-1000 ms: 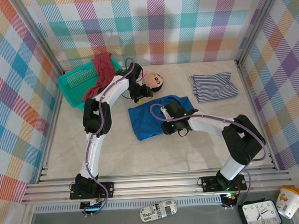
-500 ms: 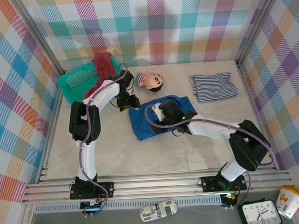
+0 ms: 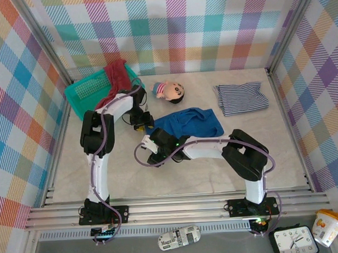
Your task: Fold and stack the tank tops
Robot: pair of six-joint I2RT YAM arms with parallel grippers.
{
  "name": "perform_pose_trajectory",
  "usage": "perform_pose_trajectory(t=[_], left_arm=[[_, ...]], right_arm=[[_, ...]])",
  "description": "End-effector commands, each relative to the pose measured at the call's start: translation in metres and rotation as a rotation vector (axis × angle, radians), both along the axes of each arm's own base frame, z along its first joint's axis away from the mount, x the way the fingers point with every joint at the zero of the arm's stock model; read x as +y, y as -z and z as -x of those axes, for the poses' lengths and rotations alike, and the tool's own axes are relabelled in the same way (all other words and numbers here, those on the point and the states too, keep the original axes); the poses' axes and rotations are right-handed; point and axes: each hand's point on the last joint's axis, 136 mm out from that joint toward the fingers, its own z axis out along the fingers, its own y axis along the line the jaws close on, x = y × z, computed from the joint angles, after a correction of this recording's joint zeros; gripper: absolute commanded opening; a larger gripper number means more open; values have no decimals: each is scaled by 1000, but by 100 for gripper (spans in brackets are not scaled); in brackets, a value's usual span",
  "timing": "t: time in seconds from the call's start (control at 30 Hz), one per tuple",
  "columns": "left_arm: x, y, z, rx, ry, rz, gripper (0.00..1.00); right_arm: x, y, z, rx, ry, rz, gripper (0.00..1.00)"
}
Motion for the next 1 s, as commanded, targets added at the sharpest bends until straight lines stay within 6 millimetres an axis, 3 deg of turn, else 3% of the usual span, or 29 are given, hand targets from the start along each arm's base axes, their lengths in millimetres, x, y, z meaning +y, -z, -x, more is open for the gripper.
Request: perform_pose_trajectory(t=[0.0, 0.23, 0.4, 0.6, 0.97], left_arm=[[-7, 9, -5, 12, 22, 45, 44], [-5, 20, -3, 38, 34, 36, 24], [-2, 20, -6, 42, 38, 23, 6], [14, 0, -3, 39, 22, -35, 0], [81, -69, 34, -27, -138, -183, 0]], right_arm=[[-13, 14, -8, -51, -11, 117, 64], [-43, 43, 1, -8, 14, 252, 50], [-48, 41, 9, 25, 22, 247, 24], [-34, 4, 23, 79, 25, 91, 6], [-16, -56, 61, 249, 5, -196, 5]])
